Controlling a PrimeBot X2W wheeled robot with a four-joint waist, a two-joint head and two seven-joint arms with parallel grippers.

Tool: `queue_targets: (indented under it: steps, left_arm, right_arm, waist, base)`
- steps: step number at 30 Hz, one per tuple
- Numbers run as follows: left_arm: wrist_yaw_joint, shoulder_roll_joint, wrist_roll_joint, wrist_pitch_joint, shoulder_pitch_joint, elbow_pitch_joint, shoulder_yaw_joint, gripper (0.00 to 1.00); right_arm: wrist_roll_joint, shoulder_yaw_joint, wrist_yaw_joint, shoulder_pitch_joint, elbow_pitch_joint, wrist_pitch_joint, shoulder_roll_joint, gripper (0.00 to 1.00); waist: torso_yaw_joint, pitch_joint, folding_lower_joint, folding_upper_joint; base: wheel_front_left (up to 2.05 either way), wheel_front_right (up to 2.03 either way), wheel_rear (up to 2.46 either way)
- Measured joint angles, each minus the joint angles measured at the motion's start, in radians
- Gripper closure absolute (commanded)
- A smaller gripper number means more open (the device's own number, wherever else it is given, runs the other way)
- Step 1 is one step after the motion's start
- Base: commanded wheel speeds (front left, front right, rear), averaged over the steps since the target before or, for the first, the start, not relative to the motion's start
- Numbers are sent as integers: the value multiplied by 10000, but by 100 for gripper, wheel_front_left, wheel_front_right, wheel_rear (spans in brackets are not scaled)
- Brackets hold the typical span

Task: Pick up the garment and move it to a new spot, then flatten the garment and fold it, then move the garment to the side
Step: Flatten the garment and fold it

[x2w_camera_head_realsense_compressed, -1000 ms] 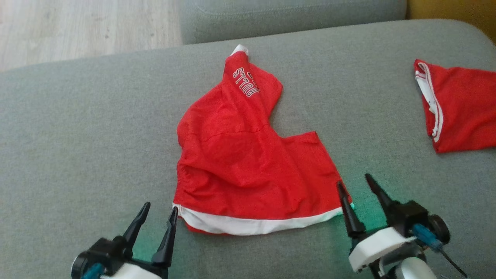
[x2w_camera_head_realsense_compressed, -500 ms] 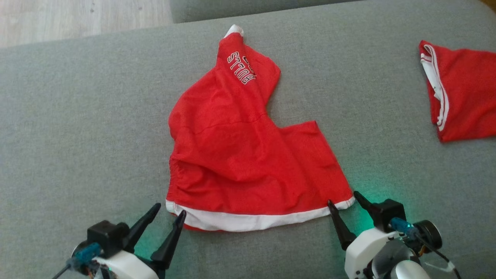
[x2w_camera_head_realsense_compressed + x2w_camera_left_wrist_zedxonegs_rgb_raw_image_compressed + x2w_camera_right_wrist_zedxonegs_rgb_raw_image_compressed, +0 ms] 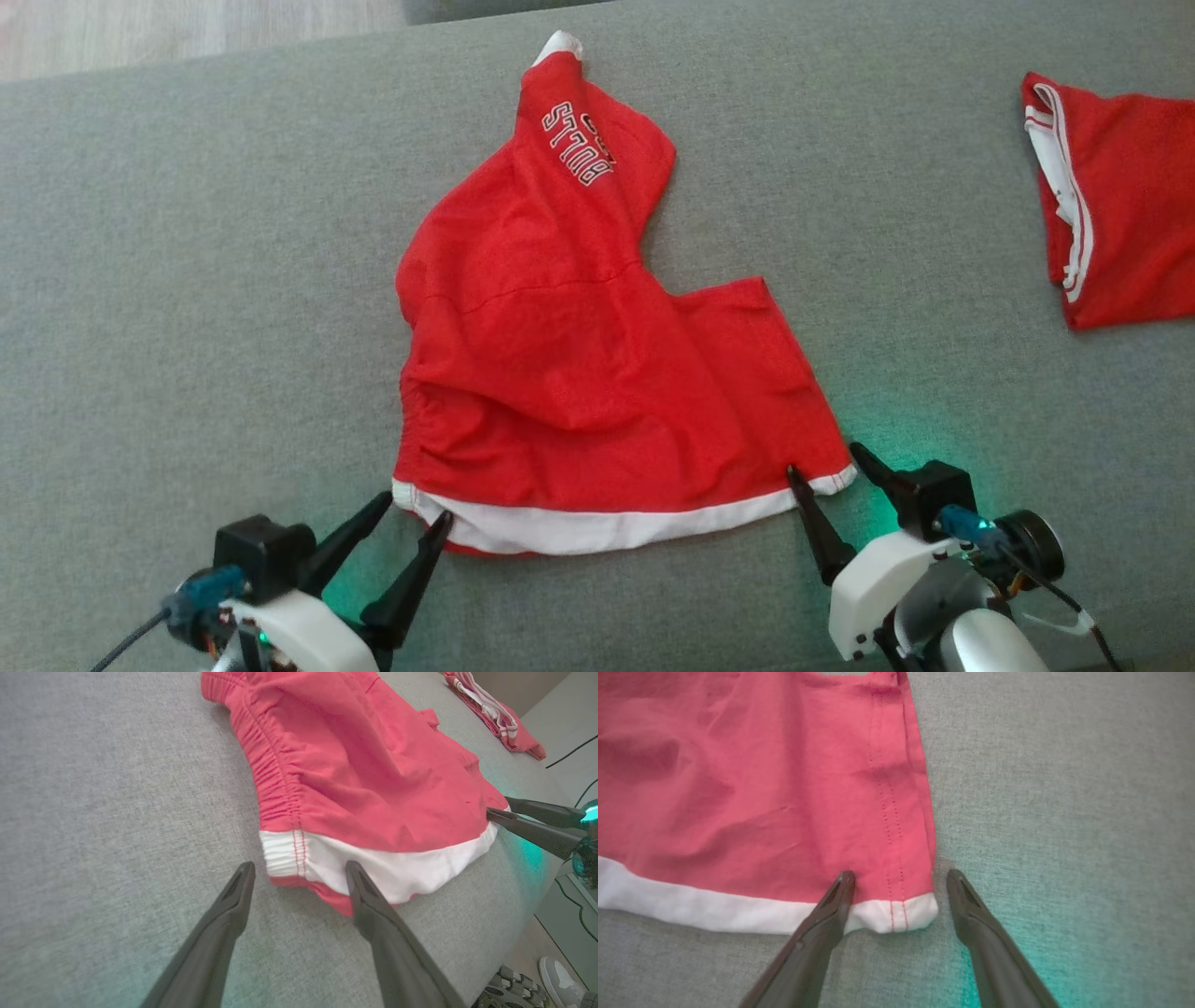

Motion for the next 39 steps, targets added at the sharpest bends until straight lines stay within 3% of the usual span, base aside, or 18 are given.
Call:
queue_targets:
  steps: [16,18,20,21,22,24,25,26,27,34,39]
  left_arm:
    - [0,274,-219,73,-552,130,-405,0]
    - [0,280,-261,69,-600,165,-454,8]
    - [0,295,-261,59,-695,213,-543,23]
    - [0,303,-263,54,-761,238,-594,32]
    - [0,309,-263,-10,-815,263,-633,51]
    - [0,322,-267,-31,-905,290,-711,60]
    - [0,324,-309,-33,-950,311,-732,73]
    - [0,328,-372,-42,-983,322,-754,91]
    - [0,336,-387,-88,-1004,337,-800,100]
    - [0,357,-991,-209,-995,255,-951,100]
    - [0,506,-2648,-100,-746,-1329,-512,100]
  right_arm:
    - [157,192,6,-206,48,2,2,0]
    - [228,221,6,-241,56,4,2,0]
    - [337,284,6,-286,104,12,-2,0]
    - [391,297,6,-319,136,13,-2,9]
    - [470,324,6,-374,180,13,-4,40]
    - [901,362,6,-468,274,31,-6,78]
    - [999,370,6,-523,337,42,-6,100]
    - [1091,395,6,-605,408,44,-6,100]
    - [1356,451,6,-666,483,52,-8,100]
    - [3306,552,6,-740,447,92,-4,100]
    - [6171,136,4,-711,-1666,504,-6,100]
  waist:
    - [-227,206,0,0]
    - [-240,248,0,0]
    - [-246,266,0,0]
    - [-250,268,0,0]
    - [-255,263,0,0]
    - [-269,248,0,0]
    - [-275,235,0,0]
    - [-281,214,0,0]
    - [-286,184,0,0]
    - [-364,-87,0,0]
    - [-477,-397,0,0]
  base:
    - [0,0,0]
    - [0,0,0]
    - [0,0,0]
    - [0,0,0]
    - [0,0,0]
    - [0,0,0]
    - [0,0,0]
    - [0,0,0]
    - [0,0,0]
    - [0,0,0]
    - [0,0,0]
